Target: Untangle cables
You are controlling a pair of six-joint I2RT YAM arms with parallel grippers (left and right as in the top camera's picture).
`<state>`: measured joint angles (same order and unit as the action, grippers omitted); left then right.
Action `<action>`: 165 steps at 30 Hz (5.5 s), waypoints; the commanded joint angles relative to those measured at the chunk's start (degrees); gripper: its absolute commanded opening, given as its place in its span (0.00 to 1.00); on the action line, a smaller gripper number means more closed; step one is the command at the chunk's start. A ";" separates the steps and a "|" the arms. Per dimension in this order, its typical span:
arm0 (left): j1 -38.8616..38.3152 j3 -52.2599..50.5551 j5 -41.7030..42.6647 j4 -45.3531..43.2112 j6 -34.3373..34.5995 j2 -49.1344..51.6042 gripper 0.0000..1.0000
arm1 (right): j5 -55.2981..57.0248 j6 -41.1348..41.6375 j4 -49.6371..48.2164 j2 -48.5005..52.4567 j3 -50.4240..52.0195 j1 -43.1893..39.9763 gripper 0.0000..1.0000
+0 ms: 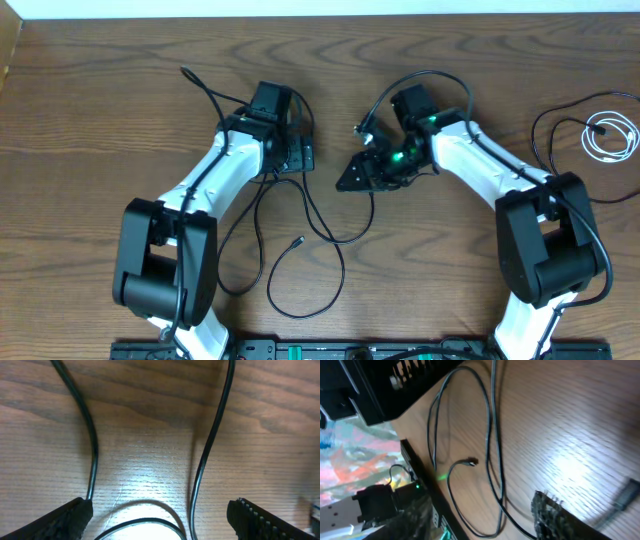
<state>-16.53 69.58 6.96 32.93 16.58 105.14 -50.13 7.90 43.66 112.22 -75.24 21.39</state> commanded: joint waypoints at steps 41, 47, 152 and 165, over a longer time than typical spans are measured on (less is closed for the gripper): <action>-1.77 -2.78 -14.75 2.10 6.25 5.84 0.91 | 22.99 -1.03 4.57 -0.94 5.84 2.32 0.99; 2.86 -2.80 -8.41 2.03 4.66 7.06 0.91 | 22.99 -1.09 5.01 -0.94 6.05 2.32 0.99; 13.05 -3.02 25.86 7.23 1.11 0.20 0.07 | 2.86 46.75 -39.19 5.51 5.92 7.43 0.47; 13.03 -3.02 26.03 4.85 10.82 0.20 0.07 | -5.29 61.40 -30.64 5.51 5.92 10.47 0.47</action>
<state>-3.84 65.95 33.69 37.21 24.69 106.72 -53.36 63.00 12.69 118.67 -69.14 29.80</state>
